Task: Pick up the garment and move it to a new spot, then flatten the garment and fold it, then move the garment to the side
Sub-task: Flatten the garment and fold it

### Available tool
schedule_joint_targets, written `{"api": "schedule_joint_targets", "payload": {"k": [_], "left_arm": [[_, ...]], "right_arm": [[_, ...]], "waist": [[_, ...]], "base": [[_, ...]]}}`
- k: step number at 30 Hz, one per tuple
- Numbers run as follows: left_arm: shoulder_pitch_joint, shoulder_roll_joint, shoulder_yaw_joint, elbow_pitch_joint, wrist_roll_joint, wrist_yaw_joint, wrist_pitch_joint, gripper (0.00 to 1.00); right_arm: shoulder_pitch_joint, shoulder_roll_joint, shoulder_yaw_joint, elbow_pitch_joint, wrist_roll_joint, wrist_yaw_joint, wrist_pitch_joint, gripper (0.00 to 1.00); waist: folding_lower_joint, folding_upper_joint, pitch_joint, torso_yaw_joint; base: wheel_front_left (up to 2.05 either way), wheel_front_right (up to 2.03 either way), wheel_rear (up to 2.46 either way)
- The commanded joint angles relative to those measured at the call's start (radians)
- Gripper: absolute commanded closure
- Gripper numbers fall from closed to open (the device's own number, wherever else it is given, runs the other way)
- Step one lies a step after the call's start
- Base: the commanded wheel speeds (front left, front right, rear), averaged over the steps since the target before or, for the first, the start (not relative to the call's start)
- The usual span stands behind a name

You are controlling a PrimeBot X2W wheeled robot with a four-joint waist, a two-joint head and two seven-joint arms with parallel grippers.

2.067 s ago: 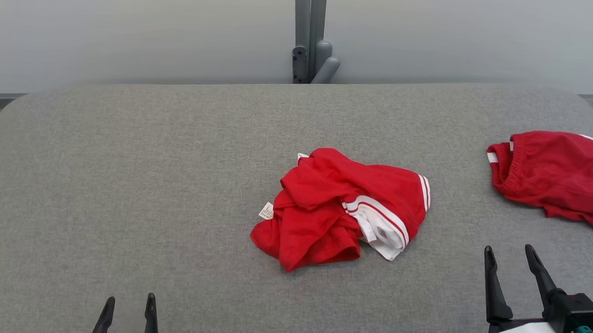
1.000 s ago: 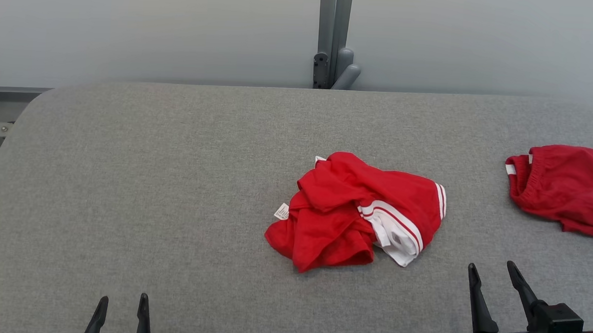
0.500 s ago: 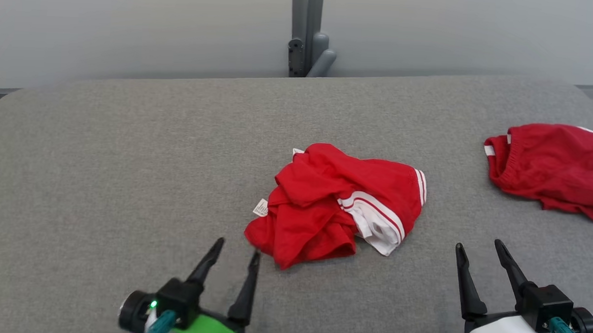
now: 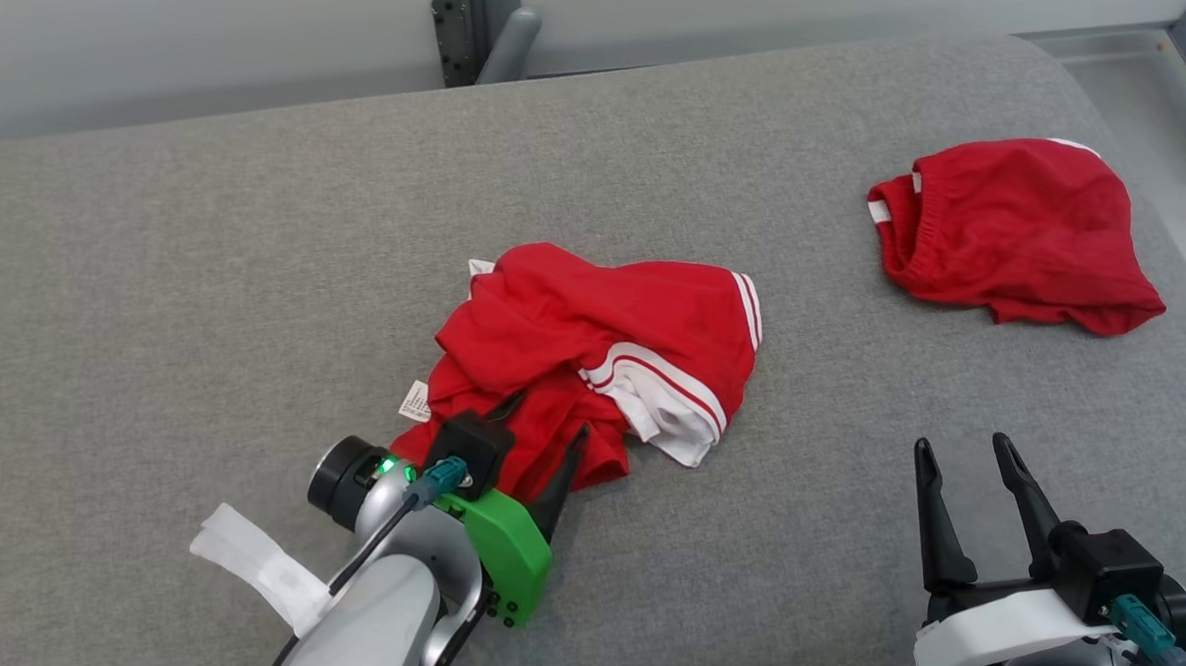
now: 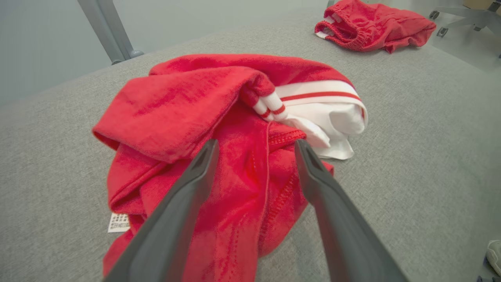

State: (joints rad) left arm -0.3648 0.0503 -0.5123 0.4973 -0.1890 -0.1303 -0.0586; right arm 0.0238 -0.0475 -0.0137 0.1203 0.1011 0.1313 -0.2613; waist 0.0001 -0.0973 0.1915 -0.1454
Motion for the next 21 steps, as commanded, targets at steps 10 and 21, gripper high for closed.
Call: {"api": "schedule_joint_targets", "payload": {"k": [10,21], "left_arm": [[-0.060,0.037,-0.003,0.111,0.013,0.012,-0.012,1.00],[-0.159,0.021,0.010,-0.159,-0.171,0.000,0.079,1.00]], "right_arm": [[-0.027,-0.002,-0.012,0.007,0.013,-0.001,-0.002,0.00],[-0.008,-0.003,-0.013,0.012,0.020,-0.001,-0.002,0.00]], "waist": [[-0.0001,-0.0001,0.052,-0.044],[-0.0001,-0.0001,0.030,-0.030]], "base": [[0.00,0.00,0.00],[0.00,0.00,0.00]]}}
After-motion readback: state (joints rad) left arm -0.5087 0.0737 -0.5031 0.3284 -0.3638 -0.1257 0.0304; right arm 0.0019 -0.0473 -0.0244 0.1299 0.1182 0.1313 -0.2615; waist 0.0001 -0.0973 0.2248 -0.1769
